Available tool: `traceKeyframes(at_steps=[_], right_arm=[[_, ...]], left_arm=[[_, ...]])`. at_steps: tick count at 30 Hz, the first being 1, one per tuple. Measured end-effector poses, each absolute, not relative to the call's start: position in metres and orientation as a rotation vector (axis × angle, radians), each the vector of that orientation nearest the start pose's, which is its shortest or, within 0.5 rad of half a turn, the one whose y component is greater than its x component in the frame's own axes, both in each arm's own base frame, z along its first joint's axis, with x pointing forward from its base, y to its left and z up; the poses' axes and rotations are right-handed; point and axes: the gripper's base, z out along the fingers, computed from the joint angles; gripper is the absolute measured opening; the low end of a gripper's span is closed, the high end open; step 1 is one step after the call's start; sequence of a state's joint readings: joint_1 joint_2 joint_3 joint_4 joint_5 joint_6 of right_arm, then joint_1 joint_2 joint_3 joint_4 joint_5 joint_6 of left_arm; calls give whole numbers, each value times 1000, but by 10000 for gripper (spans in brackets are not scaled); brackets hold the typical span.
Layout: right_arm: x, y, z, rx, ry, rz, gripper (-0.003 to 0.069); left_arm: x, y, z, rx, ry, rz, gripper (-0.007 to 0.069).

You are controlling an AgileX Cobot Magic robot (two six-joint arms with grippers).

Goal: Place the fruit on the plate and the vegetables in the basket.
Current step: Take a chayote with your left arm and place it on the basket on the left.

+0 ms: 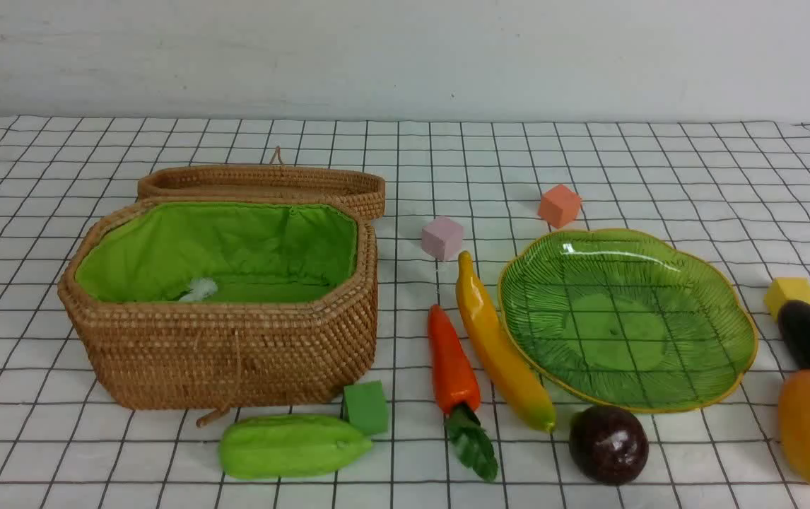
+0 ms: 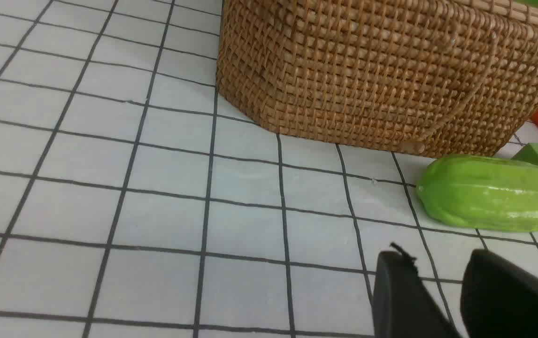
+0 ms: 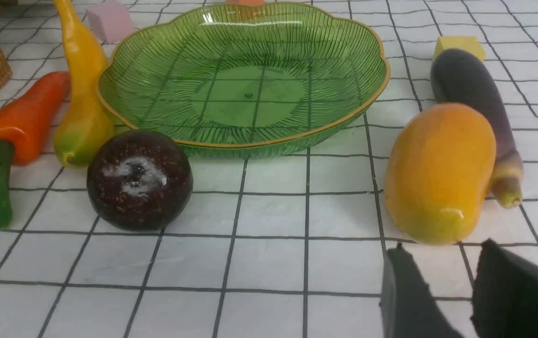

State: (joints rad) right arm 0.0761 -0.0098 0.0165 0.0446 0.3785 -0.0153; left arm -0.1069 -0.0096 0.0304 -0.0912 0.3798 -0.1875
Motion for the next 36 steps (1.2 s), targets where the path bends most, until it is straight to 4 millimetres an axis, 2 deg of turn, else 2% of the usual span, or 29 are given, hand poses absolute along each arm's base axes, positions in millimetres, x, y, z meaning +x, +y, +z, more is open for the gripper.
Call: traceKeyframes(at_steps=[19, 22, 26, 28, 33, 36], right_arm=[[52, 5, 174, -58, 1868, 86, 242], [52, 5, 174, -58, 1868, 86, 242], [52, 5, 174, -58, 1868, 86, 242], [52, 5, 174, -58, 1868, 86, 242], [52, 5, 174, -58, 1868, 86, 242], [52, 5, 174, -58, 1868, 86, 242]], left_arm=[[53, -9, 172, -135, 1861, -296, 214], [54, -10, 178, -201, 1795, -374, 215], [56, -10, 195, -504, 1559, -707, 218], [56, -7, 202, -595, 1454, -798, 220], [56, 0, 212, -695, 1299, -879, 219], [55, -3, 216, -700, 1321, -910, 176]])
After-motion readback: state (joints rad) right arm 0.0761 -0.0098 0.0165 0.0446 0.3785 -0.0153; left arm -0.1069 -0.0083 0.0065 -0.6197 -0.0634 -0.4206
